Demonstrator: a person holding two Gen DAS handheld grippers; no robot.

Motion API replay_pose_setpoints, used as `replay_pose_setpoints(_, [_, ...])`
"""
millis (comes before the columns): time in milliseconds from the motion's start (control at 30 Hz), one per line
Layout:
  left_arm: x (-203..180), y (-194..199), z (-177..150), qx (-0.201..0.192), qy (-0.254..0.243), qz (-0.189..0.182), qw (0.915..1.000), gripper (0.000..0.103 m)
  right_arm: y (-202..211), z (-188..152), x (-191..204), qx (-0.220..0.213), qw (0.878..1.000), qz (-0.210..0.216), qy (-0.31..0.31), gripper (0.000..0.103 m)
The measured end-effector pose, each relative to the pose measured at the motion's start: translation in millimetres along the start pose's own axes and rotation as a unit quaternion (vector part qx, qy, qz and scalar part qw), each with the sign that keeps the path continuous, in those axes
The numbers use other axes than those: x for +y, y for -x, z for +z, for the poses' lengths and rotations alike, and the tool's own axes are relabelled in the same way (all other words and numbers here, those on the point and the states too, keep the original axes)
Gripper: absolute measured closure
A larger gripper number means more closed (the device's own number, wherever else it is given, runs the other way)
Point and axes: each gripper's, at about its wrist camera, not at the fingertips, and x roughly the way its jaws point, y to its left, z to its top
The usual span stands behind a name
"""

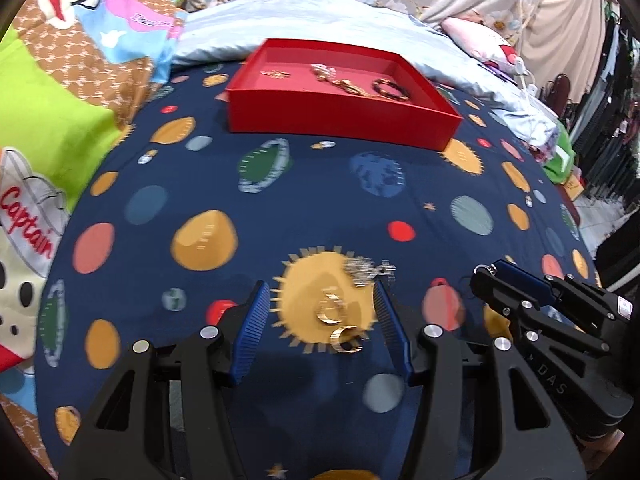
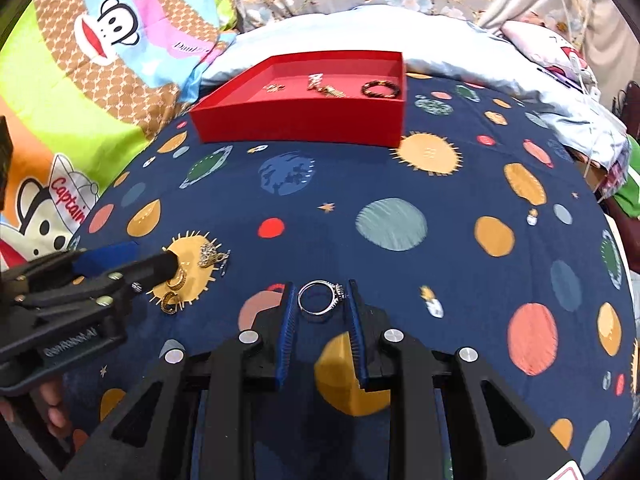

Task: Organize jewelry
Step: 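Grasp the diamond ring with the right tool while the left tool grasps a small charm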

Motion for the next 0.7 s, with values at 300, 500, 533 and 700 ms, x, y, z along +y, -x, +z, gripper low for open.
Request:
replay_pose_setpoints(300, [-23.8,-18.7,5.2,0.01,-0.013,-0.02,0.9997,0.051,7.8,-1.2,-13.6,-0.004,1.0,0.003,-0.018,0.08])
replay_pose_setpoints(500, [-26.0,-26.9,4.1,0.016,-0.013,-0.026,0.9994,0.059,8.1,-2.1,-16.5,-0.004,1.0,0.01,-0.024,0.08])
replay_pose_setpoints(533, [-26.1,-27.4,3.9,0.016,-0.014,-0.028,0.9994,0.061,8.1,-2.2,-17.2,-0.004,1.0,0.011,-0.025,0.08])
replay_pose_setpoints(700, [-24.5,-29.9,5.1,0.013,-0.015,-0.027,0.9994,0.082,7.8,-2.4,-17.0,-0.004,0.999,0.016,-0.028,0.08])
